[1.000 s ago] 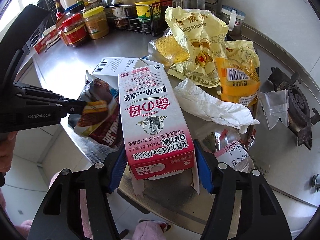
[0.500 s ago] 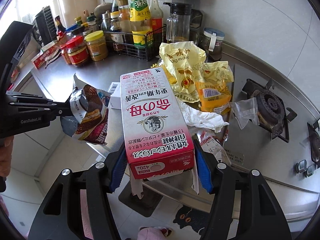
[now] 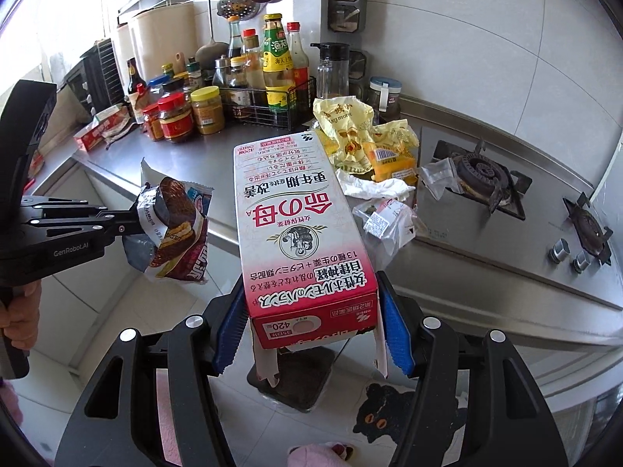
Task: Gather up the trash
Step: 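Carry wrapper and carton over the floor bin and open both tools, then grasp the white medicine box with the left tool while the right tool grasps the plastic bag, then carry box and bag over the bin and open both tools to drop them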
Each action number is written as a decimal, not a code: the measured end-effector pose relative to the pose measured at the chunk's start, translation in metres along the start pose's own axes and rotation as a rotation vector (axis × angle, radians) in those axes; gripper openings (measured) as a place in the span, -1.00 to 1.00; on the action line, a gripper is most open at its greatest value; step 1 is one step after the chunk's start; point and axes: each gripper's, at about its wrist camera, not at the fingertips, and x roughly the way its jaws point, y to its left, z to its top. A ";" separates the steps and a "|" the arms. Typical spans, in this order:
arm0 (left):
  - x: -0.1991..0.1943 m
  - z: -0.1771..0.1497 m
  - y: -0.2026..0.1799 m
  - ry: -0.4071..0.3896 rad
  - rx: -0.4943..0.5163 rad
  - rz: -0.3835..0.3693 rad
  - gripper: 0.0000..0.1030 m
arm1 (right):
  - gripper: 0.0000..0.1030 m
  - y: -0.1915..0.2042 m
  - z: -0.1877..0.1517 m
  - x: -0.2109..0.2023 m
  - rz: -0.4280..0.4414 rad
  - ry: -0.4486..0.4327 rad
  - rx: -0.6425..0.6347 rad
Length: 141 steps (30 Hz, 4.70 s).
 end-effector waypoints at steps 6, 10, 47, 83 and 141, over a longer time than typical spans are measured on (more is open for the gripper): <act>0.011 -0.057 -0.013 -0.079 0.062 0.023 -1.00 | 0.22 0.007 -0.071 0.010 0.031 -0.038 0.062; 0.040 -0.093 -0.016 -0.102 0.073 0.034 -1.00 | 0.22 0.008 -0.119 0.035 0.062 -0.040 0.124; 0.428 -0.202 0.044 0.364 -0.037 0.110 -0.47 | 0.51 -0.040 -0.305 0.406 0.068 0.636 0.582; 0.134 -0.038 -0.005 -0.151 0.103 0.088 0.68 | 0.82 -0.049 -0.110 0.127 -0.015 -0.022 0.290; 0.133 0.105 0.016 -0.204 0.310 0.080 -0.06 | -0.86 -0.091 0.025 0.117 -0.101 -0.109 0.274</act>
